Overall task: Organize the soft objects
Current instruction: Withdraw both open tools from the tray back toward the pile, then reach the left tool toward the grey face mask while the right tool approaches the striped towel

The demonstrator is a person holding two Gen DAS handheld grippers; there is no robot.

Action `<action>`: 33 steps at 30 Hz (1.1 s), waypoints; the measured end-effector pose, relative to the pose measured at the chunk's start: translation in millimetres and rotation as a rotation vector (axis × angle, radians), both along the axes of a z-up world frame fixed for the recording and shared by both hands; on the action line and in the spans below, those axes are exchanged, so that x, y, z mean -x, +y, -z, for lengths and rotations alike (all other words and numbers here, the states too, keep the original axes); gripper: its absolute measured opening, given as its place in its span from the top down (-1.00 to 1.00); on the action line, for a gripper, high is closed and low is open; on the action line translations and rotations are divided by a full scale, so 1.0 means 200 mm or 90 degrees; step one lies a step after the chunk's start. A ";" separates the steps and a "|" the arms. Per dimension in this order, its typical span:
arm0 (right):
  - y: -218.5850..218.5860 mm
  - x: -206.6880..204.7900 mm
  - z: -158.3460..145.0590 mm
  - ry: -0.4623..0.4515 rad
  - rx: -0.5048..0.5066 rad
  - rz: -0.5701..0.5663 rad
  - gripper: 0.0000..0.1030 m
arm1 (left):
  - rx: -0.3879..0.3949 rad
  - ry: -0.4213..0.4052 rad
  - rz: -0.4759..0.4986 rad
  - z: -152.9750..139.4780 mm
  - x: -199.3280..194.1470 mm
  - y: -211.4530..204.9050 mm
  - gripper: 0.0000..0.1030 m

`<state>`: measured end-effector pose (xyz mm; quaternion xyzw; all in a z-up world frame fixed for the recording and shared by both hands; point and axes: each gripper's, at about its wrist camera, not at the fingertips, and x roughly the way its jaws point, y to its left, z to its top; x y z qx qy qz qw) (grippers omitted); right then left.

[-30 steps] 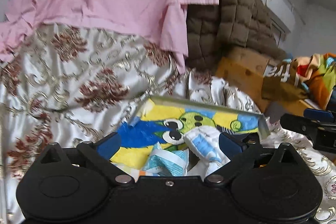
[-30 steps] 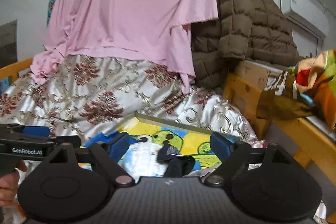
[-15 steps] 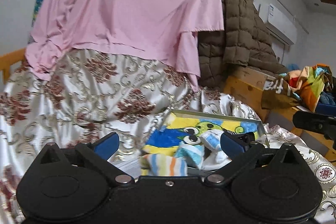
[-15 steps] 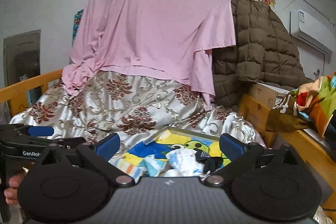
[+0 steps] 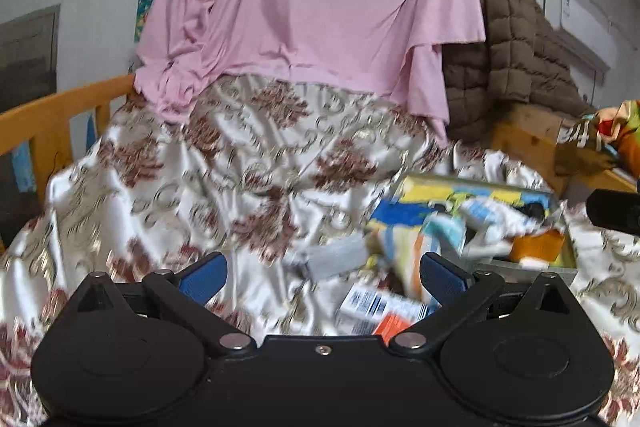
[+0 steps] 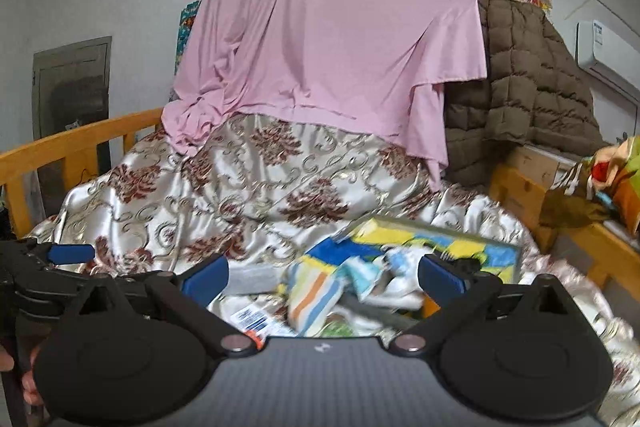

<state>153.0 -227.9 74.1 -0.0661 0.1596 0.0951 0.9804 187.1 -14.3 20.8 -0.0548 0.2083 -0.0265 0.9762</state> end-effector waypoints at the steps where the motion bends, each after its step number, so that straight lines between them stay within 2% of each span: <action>1: 0.02 0.01 0.03 0.001 0.001 0.002 -0.99 | -0.003 0.006 0.000 0.02 0.01 0.01 -0.98; 8: 0.10 0.03 0.20 0.005 0.006 0.035 -0.99 | -0.023 0.016 0.007 0.12 0.05 0.06 -0.98; 15: 0.13 0.04 0.31 0.006 0.008 0.063 -0.99 | -0.047 0.007 -0.022 0.19 0.05 0.09 -0.98; 26: 0.21 -0.03 0.48 0.042 0.000 0.063 -0.99 | -0.069 0.023 -0.057 0.28 0.02 0.17 -0.98; 33: 0.24 -0.10 0.56 0.047 0.003 0.058 -0.99 | -0.064 0.037 -0.081 0.31 -0.03 0.23 -0.98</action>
